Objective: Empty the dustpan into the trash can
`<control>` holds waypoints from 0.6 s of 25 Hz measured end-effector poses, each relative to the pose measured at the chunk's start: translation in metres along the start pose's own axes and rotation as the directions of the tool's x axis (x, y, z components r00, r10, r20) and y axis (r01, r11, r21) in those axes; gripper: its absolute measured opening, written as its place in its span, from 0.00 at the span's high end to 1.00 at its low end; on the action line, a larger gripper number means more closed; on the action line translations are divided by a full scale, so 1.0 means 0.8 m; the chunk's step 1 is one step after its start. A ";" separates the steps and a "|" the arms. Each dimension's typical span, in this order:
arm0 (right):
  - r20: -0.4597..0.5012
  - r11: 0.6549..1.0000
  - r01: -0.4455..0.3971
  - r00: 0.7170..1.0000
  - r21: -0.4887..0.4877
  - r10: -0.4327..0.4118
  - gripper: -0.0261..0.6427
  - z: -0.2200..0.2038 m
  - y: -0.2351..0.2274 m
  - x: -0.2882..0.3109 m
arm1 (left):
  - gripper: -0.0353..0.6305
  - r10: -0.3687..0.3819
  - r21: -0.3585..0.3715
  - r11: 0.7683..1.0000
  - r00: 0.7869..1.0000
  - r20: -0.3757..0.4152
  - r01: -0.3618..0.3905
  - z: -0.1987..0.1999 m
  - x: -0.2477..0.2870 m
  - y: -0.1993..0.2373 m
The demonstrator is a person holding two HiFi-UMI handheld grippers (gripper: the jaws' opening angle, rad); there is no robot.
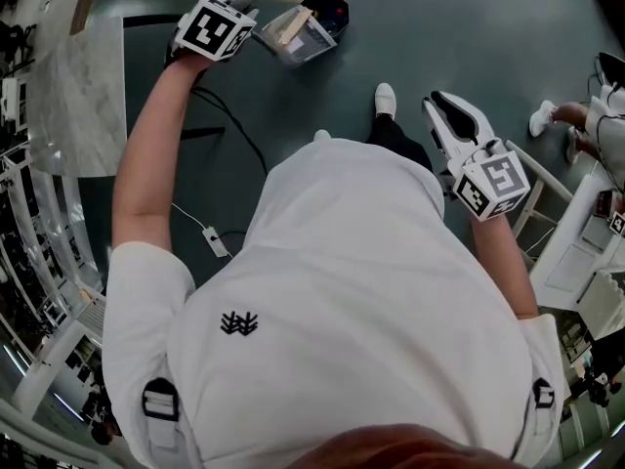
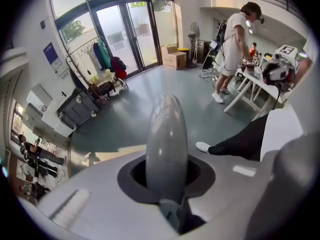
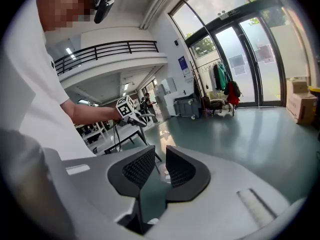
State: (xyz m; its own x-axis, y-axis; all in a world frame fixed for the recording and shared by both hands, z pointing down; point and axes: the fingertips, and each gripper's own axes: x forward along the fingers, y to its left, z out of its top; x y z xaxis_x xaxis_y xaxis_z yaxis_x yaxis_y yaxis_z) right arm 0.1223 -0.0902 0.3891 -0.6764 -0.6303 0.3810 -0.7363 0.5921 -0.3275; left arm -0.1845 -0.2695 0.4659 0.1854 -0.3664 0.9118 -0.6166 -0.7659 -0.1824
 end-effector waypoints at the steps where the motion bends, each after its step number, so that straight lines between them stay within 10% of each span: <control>1: -0.001 1.000 -0.009 1.000 -0.007 0.009 0.89 0.011 -0.020 0.003 | 0.78 -0.005 0.018 1.000 1.000 -0.022 0.005 0.018 0.007 0.004; 15: 0.022 0.994 -0.082 0.997 0.079 0.080 0.89 0.055 -0.182 0.030 | 0.78 -0.073 0.328 0.926 0.942 -0.327 0.186 0.224 0.074 0.003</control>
State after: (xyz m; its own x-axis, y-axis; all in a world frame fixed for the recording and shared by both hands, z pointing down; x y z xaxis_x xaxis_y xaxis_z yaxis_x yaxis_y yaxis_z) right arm 0.2125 -0.2138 0.4076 -0.7335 -0.5916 0.3346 -0.6778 0.6003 -0.4246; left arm -0.0376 -0.3879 0.4537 -0.0308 -0.1164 0.9927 -0.2852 -0.9509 -0.1203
